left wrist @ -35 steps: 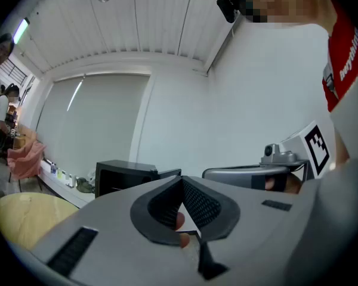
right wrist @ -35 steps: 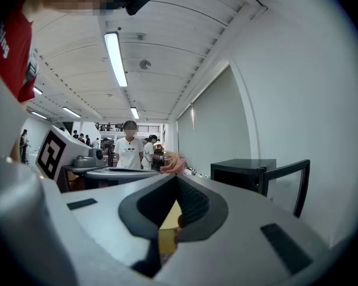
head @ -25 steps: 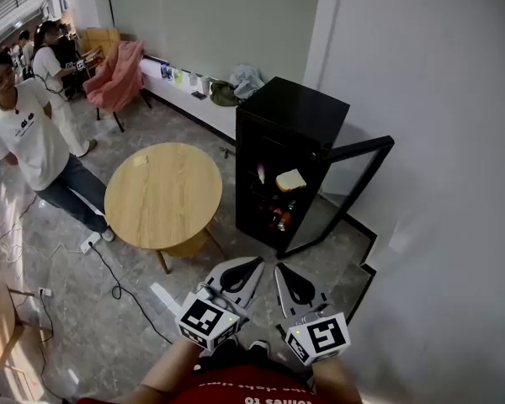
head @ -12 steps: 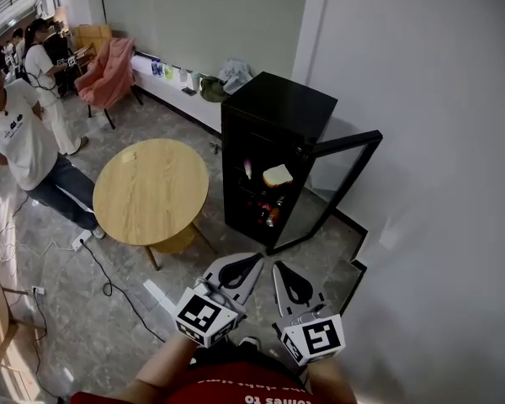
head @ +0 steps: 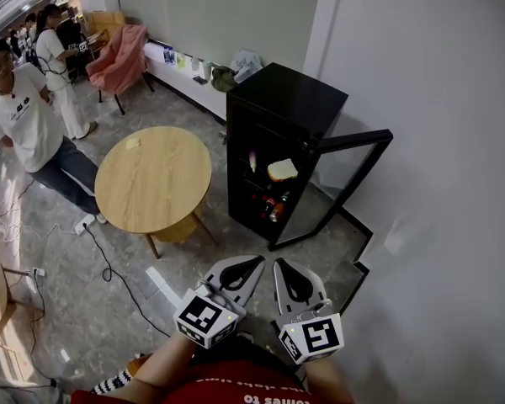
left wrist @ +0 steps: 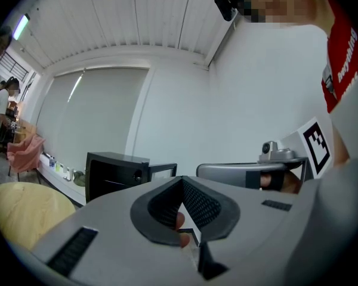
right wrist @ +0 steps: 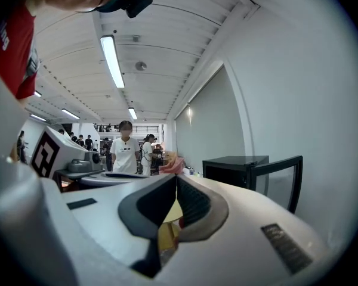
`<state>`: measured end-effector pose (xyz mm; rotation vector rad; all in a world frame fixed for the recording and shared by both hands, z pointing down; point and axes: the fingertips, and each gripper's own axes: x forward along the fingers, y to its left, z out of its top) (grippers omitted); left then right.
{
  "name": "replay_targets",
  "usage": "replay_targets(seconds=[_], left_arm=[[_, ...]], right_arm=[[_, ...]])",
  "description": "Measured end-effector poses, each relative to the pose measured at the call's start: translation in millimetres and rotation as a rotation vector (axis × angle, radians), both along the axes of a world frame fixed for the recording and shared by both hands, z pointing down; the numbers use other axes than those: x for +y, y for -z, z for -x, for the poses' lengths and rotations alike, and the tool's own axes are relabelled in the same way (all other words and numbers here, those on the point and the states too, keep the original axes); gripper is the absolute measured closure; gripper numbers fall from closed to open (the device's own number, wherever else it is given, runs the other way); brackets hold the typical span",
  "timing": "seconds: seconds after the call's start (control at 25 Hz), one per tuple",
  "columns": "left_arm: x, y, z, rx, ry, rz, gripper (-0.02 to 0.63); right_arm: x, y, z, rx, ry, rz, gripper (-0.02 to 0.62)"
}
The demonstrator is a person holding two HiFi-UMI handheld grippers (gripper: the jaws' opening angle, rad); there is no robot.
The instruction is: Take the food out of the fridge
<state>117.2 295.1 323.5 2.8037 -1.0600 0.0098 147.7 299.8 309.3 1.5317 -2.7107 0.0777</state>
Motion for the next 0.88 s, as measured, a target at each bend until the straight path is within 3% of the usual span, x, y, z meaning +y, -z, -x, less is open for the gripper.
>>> replay_targets(seconds=[0.32,0.68,0.88], left_arm=[[-64.1,-6.6,16.0,0.003,0.028,-0.009,0.604],[-174.6,-16.4,54.5,-0.012,0.022,0.009,0.604],[-228.2,-28.6,76.1,-0.068,0.014,0.012,0.604]], right_arm=[[-55.3,-7.4,11.0,-0.009,0.002,-0.008,0.584],[-165.6,-32.8,47.7,-0.014,-0.025,0.073,0.568],[-220.1,-48.6,66.8,-0.019,-0.059,0.124,0.540]])
